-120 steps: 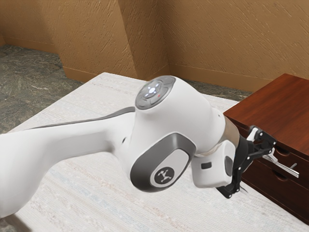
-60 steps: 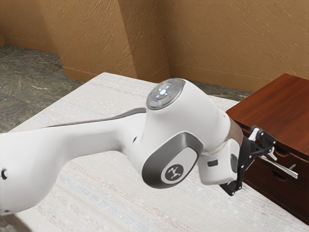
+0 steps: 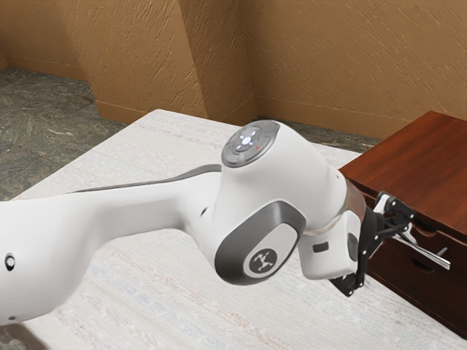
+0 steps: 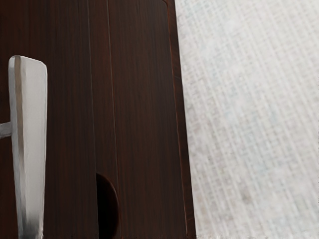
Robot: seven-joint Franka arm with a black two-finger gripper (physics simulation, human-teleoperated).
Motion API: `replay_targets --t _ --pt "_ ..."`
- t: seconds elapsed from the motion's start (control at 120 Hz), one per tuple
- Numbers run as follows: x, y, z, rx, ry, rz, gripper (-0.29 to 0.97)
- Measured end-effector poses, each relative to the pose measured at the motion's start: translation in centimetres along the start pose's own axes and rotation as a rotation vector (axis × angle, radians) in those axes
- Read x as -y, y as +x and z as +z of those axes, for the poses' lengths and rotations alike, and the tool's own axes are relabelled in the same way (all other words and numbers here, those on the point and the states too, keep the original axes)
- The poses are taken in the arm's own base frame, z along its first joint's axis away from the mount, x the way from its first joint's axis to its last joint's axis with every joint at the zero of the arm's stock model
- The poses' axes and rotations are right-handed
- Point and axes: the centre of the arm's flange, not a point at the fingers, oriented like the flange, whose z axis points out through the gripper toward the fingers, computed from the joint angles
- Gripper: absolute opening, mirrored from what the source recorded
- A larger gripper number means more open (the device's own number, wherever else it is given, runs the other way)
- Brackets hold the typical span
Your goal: Pull the drawer handle with one arm to open the drawer
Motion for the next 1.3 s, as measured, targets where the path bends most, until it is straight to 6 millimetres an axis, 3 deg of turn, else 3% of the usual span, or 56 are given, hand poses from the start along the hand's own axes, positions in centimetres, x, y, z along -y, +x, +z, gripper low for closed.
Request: replay_targets --t 0.308,0.792,1.017,1.3 --pt "-1.0 -0.1 0.6 0.004 -0.023 -0.012 0.68" --pt "-1.9 0.1 -0.1 0.005 -0.024 -0.032 0.68" --pt "-1.9 1.3 -0.1 -0.006 -0.018 -0.026 0.67" --pt "-3.8 1.7 -0.8 0.0 -0.029 -0.029 0.68"
